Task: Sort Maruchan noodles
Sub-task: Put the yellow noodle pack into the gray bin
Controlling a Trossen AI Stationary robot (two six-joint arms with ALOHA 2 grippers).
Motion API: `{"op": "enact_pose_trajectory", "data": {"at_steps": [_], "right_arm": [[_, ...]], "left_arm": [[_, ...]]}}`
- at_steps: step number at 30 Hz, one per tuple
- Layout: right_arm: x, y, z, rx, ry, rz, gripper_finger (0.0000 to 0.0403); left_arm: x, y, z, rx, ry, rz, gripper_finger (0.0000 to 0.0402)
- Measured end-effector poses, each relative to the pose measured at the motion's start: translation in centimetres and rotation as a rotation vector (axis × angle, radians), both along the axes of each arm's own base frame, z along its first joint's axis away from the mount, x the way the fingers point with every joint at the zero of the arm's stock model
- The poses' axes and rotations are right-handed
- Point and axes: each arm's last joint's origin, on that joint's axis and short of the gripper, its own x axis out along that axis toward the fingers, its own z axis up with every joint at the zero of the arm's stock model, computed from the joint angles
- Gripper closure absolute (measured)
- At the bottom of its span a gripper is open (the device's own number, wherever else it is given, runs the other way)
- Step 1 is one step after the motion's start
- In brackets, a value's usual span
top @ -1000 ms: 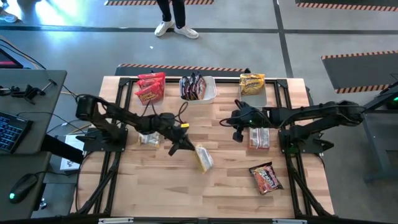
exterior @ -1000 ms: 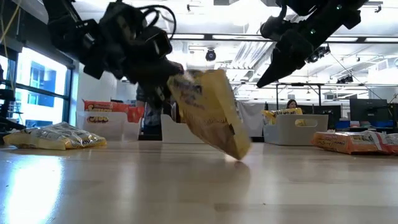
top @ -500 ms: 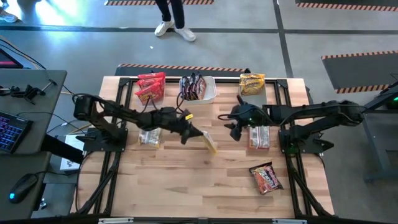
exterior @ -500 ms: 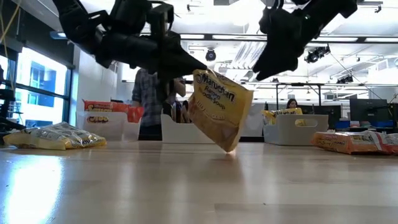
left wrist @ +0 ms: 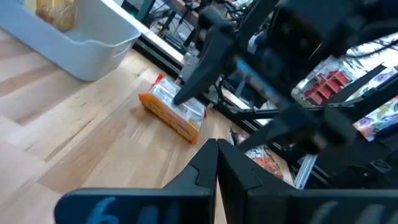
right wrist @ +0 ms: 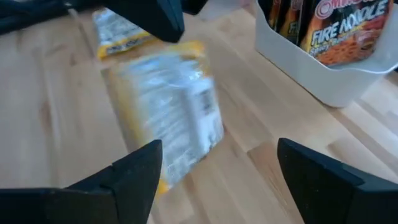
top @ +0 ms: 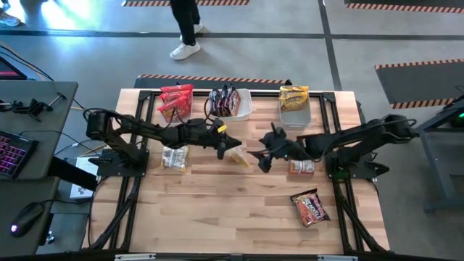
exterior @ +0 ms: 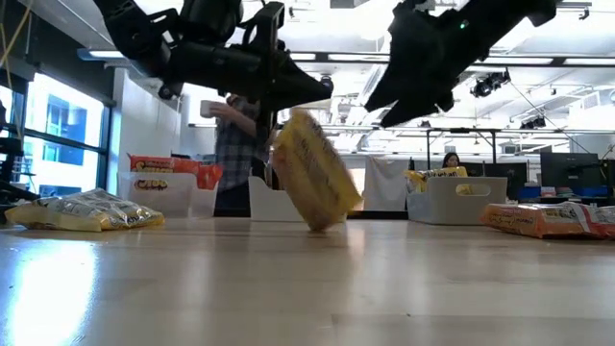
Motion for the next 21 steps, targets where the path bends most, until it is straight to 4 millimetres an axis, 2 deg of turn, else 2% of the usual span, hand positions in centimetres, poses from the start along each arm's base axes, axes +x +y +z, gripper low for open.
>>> {"op": "enact_pose_trajectory", "data": {"at_steps": [6, 11, 18, 21], "right_arm": [[2.0, 1.1, -2.5, -0.055, -0.007, -0.033, 0.0102], [2.2, 1.3, -3.5, -0.103, 0.051, -0.005, 0.0102], [2.1, 1.1, -3.5, -0.156, 0.094, 0.032, 0.0103], [2.1, 0.7, -3.5, -0.178, 0.106, 0.037, 0.0103]], "left_arm": [[0.0, -0.1, -0.2, 0.065, 0.023, -0.032, 0.0401], [-0.7, -1.9, -1.7, 0.233, 0.181, -0.275, 0.0392], [-3.3, -5.6, -4.0, 0.355, 0.586, -0.340, 0.0315], [-3.8, -7.4, -4.6, 0.322, 0.652, -0.319, 0.0272]]}}
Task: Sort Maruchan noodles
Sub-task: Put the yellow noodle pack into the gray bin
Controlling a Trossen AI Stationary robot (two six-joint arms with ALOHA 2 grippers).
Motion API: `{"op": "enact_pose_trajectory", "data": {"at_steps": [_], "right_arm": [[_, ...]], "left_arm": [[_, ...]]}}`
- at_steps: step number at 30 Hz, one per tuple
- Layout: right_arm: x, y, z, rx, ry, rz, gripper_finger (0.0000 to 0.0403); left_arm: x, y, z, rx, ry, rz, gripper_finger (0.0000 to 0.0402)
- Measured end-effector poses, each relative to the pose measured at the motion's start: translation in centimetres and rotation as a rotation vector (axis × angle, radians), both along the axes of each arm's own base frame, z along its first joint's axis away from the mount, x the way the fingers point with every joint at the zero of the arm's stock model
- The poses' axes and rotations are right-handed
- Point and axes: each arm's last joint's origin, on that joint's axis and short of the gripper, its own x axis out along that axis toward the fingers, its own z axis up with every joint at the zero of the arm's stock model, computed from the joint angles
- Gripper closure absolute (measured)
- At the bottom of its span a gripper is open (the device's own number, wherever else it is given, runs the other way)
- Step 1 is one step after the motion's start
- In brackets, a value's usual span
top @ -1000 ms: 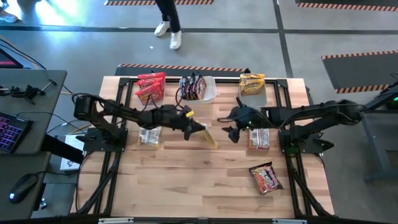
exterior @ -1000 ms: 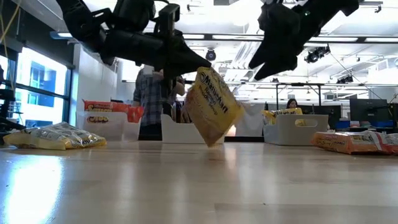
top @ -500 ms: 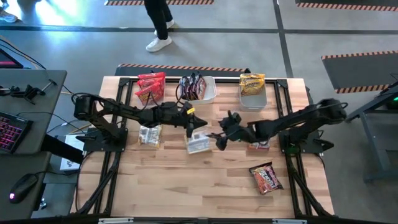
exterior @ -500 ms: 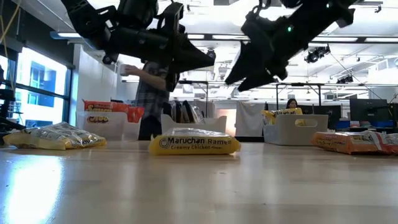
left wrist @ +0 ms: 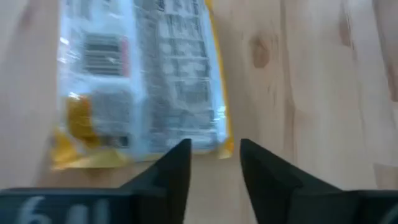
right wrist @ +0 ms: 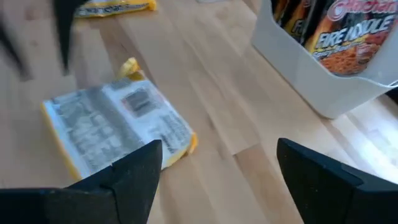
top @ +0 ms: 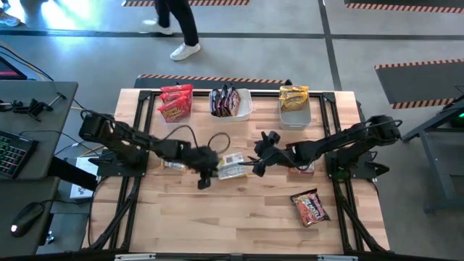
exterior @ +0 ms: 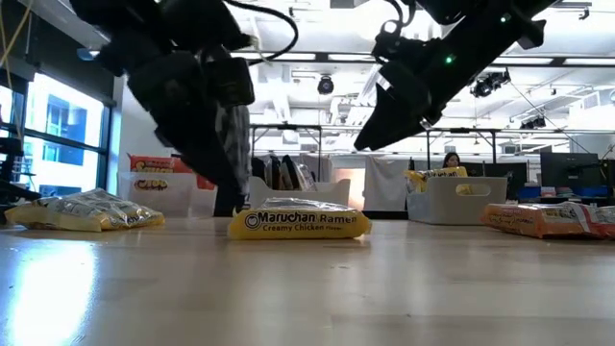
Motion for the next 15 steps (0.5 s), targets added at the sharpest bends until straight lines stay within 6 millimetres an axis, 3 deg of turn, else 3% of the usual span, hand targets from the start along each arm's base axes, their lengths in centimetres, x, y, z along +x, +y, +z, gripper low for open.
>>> {"op": "enact_pose_trajectory", "data": {"at_steps": [7, 15], "right_arm": [[0.1, -0.7, 0.0, -0.033, 0.017, 0.006, 0.0103], [0.1, -0.7, 0.1, -0.055, 0.030, 0.022, 0.0103]], "left_arm": [[0.3, -3.2, -1.1, 0.132, -0.055, 0.070, 0.0201], [1.0, -4.2, -3.8, 0.226, -0.054, 0.119, 0.0187]]}}
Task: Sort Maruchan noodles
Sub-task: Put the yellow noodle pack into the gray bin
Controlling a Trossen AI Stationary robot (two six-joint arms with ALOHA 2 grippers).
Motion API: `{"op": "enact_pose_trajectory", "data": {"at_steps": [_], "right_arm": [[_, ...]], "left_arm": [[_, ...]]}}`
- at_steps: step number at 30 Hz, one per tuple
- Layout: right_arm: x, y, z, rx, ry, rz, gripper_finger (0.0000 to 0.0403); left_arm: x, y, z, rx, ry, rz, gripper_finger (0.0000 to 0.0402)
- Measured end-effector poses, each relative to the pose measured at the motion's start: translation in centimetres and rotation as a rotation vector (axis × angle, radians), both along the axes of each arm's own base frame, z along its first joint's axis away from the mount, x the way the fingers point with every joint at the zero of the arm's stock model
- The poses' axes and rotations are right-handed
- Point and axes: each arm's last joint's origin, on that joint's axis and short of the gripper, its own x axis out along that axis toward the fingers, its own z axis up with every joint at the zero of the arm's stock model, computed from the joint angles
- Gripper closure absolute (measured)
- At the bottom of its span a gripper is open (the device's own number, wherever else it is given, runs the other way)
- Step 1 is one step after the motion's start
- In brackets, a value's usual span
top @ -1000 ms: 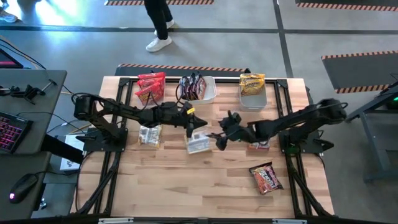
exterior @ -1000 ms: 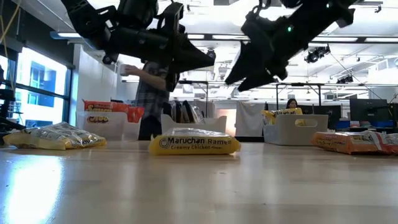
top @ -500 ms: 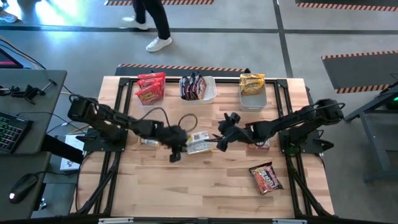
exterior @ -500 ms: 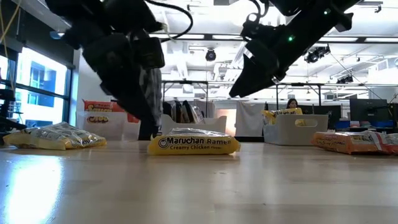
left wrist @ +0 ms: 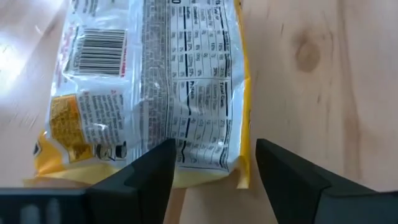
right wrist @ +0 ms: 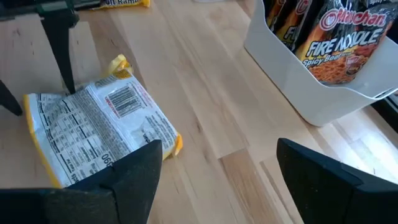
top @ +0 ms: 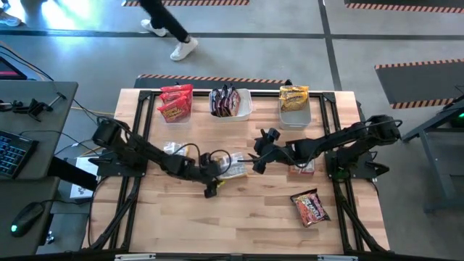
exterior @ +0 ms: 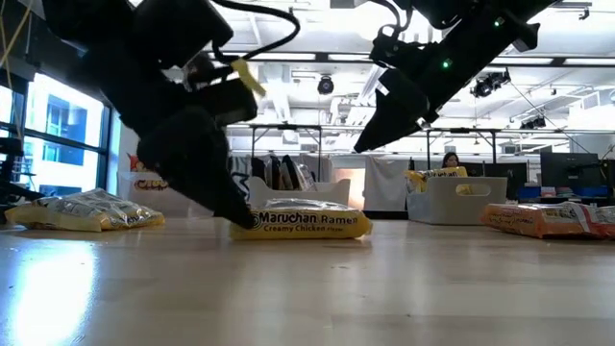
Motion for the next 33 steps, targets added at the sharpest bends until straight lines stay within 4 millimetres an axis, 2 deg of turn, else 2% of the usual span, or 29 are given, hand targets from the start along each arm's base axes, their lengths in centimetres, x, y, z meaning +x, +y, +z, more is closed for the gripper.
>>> {"op": "enact_pose_trajectory", "data": {"at_steps": [3, 6, 9, 16, 21, 26, 33], "right_arm": [[0.0, 0.0, 0.0, 0.000, 0.000, 0.000, 0.0103], [0.0, 0.0, 0.0, 0.000, 0.001, 0.000, 0.0103], [0.0, 0.0, 0.0, -0.001, 0.006, 0.007, 0.0103], [0.0, 0.4, -0.1, 0.038, 0.041, 0.139, 0.0103], [0.0, 0.8, -0.2, 0.039, 0.046, 0.171, 0.0103], [-0.1, 2.5, 0.0, -0.030, 0.048, 0.249, 0.0103], [-0.2, 3.5, -0.5, -0.131, 0.112, 0.363, 0.0103]], "left_arm": [[0.1, -0.3, -0.6, 0.026, 0.011, 0.006, 0.0198], [0.2, -0.6, -0.9, 0.046, 0.013, 0.008, 0.0227], [0.2, -0.7, -0.9, 0.069, 0.011, 0.000, 0.0273], [0.7, -0.2, -0.3, 0.068, -0.033, -0.043, 0.0389], [1.8, 1.5, 1.1, -0.061, -0.153, -0.002, 0.0396], [2.9, 3.8, 2.0, -0.273, -0.254, 0.026, 0.0399], [3.5, 5.3, 2.8, -0.323, -0.338, -0.025, 0.0401]]}}
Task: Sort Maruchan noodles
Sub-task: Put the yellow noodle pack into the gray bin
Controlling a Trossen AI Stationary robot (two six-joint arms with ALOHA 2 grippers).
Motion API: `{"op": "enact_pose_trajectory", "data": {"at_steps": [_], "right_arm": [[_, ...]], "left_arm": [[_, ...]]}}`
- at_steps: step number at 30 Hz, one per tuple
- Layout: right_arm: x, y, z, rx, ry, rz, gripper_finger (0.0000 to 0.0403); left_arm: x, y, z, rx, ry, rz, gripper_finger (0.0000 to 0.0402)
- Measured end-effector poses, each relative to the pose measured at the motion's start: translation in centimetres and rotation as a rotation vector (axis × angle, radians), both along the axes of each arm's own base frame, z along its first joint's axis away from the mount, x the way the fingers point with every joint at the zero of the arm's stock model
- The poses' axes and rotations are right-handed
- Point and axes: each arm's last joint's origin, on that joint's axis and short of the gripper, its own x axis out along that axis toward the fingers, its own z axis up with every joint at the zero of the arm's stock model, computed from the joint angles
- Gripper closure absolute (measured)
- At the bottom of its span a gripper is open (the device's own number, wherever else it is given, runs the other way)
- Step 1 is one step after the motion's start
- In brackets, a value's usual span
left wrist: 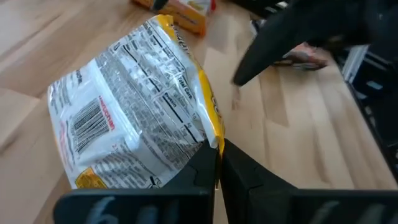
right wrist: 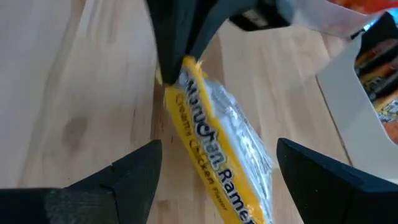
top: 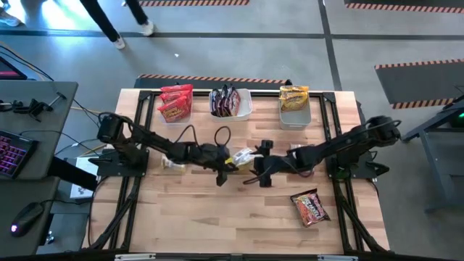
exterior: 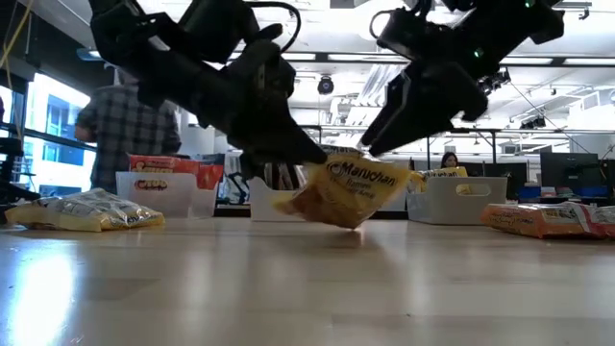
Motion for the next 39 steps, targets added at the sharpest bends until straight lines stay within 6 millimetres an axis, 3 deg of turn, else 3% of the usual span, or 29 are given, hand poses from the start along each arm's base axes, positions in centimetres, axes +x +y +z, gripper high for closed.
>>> {"op": "enact_pose_trajectory", "data": {"at_steps": [9, 25, 30, 39], "right_arm": [[1.4, -0.3, -3.0, -0.195, 0.100, 0.115, 0.0103], [2.4, -3.1, -2.9, -0.145, 0.056, 0.148, 0.0107], [2.5, -3.0, -2.8, -0.140, 0.042, 0.167, 0.0140], [2.5, -3.0, -2.8, -0.133, 0.041, 0.162, 0.0235]], "left_arm": [[0.2, 0.5, 0.4, -0.023, -0.043, -0.006, 0.0401], [0.2, 0.8, 0.4, -0.014, -0.048, -0.050, 0.0401], [0.3, 1.2, 0.5, -0.023, -0.059, -0.055, 0.0401], [0.3, 1.6, 0.6, -0.027, -0.068, -0.054, 0.0396]]}}
